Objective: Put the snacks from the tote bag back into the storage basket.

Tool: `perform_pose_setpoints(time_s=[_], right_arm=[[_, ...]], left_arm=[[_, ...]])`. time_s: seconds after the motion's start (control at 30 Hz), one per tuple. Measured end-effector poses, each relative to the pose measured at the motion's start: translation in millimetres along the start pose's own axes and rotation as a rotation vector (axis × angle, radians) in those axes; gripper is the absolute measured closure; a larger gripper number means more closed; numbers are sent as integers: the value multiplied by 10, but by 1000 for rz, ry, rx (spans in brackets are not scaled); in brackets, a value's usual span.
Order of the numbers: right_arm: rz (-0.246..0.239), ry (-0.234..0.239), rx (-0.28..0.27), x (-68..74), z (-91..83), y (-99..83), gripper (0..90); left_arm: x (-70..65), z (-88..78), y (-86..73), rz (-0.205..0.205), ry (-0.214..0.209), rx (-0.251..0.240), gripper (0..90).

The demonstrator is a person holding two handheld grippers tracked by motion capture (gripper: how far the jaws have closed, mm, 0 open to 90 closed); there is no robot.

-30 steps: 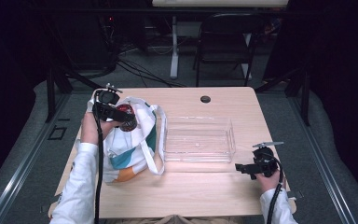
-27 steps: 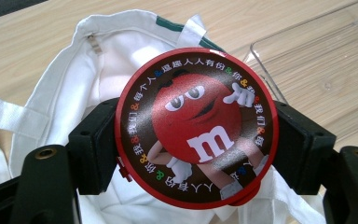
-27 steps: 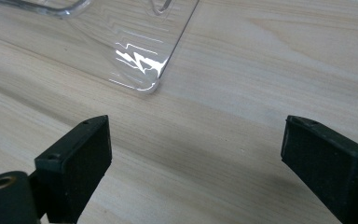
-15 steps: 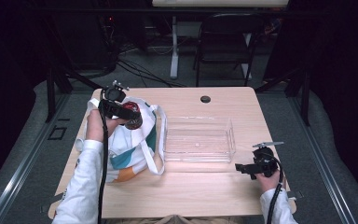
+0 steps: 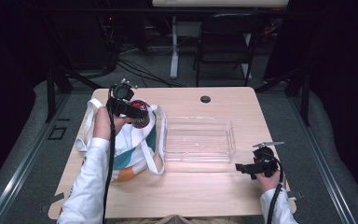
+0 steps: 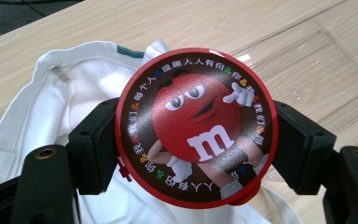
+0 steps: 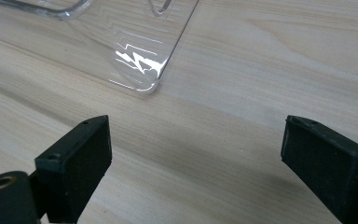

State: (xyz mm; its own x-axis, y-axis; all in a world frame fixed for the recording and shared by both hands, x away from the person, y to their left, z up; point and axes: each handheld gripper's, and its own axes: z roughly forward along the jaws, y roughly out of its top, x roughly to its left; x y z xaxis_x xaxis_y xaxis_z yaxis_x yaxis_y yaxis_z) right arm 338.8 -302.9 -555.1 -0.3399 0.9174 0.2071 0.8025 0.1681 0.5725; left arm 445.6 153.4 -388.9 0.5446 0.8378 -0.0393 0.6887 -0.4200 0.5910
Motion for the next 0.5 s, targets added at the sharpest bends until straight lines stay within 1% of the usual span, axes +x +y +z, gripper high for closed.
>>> perform_pose_setpoints(time_s=[0.07, 0.13, 0.5], right_arm=[[-9, -5, 13, -6, -11, 5, 84], [-10, -1, 16, -10, -12, 6, 85], [-10, 1, 13, -11, -14, 7, 85]], left_arm=[[-28, 11, 19, 4, -3, 1, 260], [-57, 21, 40, 8, -7, 1, 260], [-215, 89, 137, 39, -29, -3, 260]])
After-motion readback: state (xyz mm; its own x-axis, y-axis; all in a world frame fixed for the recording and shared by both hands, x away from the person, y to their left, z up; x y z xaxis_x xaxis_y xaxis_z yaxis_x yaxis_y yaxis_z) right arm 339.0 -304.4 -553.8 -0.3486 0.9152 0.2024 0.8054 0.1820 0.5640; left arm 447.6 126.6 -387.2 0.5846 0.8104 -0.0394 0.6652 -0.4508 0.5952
